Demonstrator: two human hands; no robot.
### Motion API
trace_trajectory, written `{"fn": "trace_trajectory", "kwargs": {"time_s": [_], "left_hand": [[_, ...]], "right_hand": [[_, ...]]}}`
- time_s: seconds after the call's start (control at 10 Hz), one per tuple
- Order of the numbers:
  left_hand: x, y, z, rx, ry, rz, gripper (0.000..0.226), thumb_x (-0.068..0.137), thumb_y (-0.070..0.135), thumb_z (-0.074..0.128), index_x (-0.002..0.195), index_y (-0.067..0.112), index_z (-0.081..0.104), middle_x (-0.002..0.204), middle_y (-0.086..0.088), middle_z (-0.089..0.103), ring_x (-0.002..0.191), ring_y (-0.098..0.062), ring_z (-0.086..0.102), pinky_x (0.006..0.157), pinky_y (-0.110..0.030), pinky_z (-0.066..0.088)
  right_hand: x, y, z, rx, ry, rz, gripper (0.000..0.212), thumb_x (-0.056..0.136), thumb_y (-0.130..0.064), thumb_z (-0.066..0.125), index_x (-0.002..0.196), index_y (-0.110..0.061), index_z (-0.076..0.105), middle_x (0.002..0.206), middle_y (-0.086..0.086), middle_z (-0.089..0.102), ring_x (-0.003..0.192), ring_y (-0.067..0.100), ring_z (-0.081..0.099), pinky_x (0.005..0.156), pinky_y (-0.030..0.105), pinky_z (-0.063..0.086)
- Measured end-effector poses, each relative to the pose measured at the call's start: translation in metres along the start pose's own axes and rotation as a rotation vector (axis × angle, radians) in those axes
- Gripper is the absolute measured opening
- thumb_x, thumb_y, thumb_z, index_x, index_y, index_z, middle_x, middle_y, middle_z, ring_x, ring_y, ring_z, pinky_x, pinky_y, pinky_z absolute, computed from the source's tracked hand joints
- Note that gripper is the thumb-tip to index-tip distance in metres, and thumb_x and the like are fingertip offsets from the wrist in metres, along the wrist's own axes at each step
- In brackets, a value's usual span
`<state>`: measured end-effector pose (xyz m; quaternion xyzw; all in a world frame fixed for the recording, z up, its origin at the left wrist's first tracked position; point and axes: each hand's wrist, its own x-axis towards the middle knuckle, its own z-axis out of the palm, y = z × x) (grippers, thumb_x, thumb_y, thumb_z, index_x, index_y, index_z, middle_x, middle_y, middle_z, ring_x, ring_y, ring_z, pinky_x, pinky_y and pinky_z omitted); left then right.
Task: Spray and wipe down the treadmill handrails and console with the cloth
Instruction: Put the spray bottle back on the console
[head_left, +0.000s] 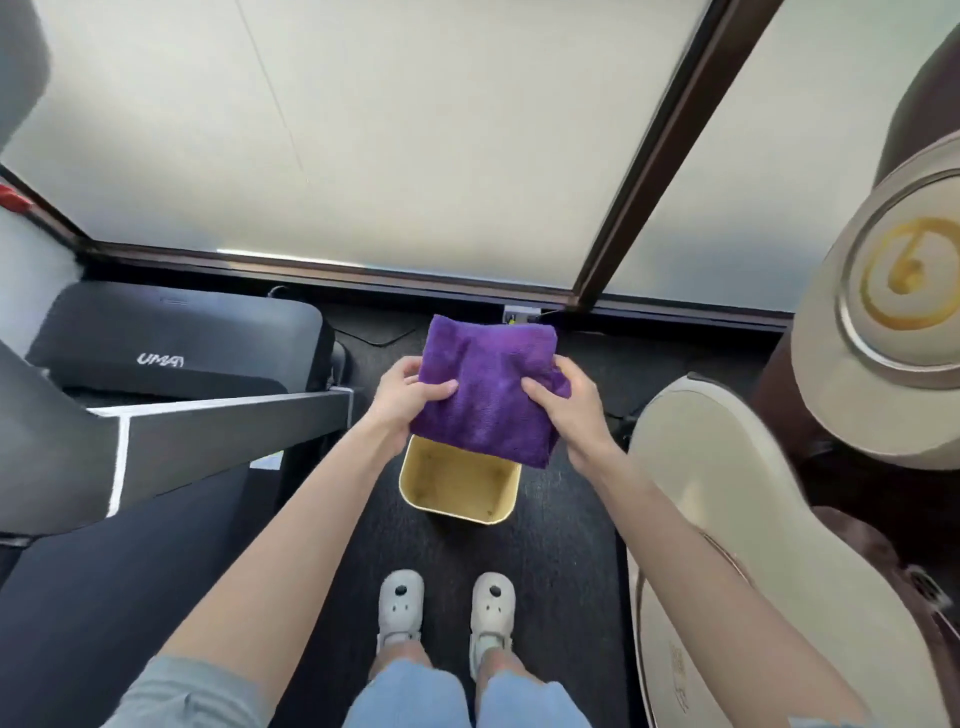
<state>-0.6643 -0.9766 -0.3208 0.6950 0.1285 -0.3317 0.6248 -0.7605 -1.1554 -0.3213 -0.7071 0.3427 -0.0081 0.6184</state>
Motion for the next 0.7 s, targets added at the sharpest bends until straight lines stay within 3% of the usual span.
{"fn": "trace_trajectory", "kwargs": {"time_s": [0.1,0.2,0.3,0.4,0.5,0.6,0.7], "left_hand": [[0.028,-0.039,0.006,0.206,0.037,-0.010,0.026,0.080,0.003,0.075,0.095,0.017,0.060,0.099,-0.004,0.067,0.089,-0.019,0.061,0.084,-0.036,0.048],[0.051,-0.074,0.010,0.255,0.135,-0.045,0.027,0.080,0.003,0.076,0.087,0.020,0.057,0.100,-0.004,0.064,0.092,-0.020,0.058,0.082,-0.032,0.047],[0.068,-0.103,0.007,0.235,0.184,-0.110,0.025,0.081,0.002,0.074,0.093,0.016,0.056,0.095,-0.001,0.062,0.093,-0.020,0.057,0.081,-0.030,0.045],[0.085,-0.122,0.007,0.248,0.208,-0.149,0.025,0.082,0.004,0.072,0.101,0.015,0.060,0.108,-0.008,0.065,0.096,-0.020,0.059,0.088,-0.032,0.048],[0.092,-0.127,0.008,0.290,0.354,-0.145,0.023,0.082,0.005,0.071,0.101,0.018,0.067,0.115,-0.005,0.062,0.096,-0.017,0.057,0.085,-0.026,0.044],[0.094,-0.133,-0.001,0.414,0.436,-0.205,0.020,0.082,0.008,0.067,0.094,0.024,0.068,0.120,-0.004,0.061,0.104,-0.021,0.061,0.088,-0.029,0.046],[0.088,-0.135,-0.006,0.552,0.384,-0.203,0.020,0.085,0.011,0.063,0.098,0.024,0.069,0.119,-0.002,0.064,0.108,-0.024,0.060,0.093,-0.032,0.046]], "right_hand": [[0.021,0.047,0.022,-0.187,0.085,0.085,0.037,0.091,-0.008,0.072,0.127,-0.012,0.064,0.121,0.013,0.068,0.112,0.028,0.065,0.105,0.046,0.050],[0.030,0.075,0.043,-0.278,0.129,0.134,0.033,0.092,-0.003,0.070,0.124,-0.007,0.066,0.118,0.014,0.063,0.108,0.026,0.059,0.097,0.024,0.040],[0.035,0.097,0.059,-0.288,0.174,0.170,0.032,0.094,0.002,0.065,0.126,-0.003,0.067,0.123,0.018,0.058,0.111,0.025,0.057,0.086,0.012,0.029],[0.044,0.113,0.070,-0.252,0.191,0.232,0.033,0.096,-0.005,0.066,0.129,-0.006,0.066,0.132,0.019,0.056,0.124,0.032,0.056,0.094,0.017,0.032],[0.048,0.127,0.071,-0.279,0.134,0.283,0.053,0.096,-0.027,0.071,0.146,-0.017,0.056,0.157,0.013,0.042,0.144,0.027,0.042,0.118,0.032,0.030],[0.047,0.143,0.068,-0.355,0.096,0.306,0.053,0.099,-0.030,0.066,0.149,-0.020,0.053,0.162,0.008,0.036,0.149,0.030,0.034,0.118,0.038,0.030],[0.046,0.155,0.067,-0.405,0.108,0.263,0.034,0.098,-0.020,0.065,0.132,-0.015,0.068,0.145,0.010,0.055,0.135,0.032,0.049,0.109,0.034,0.037]]}}
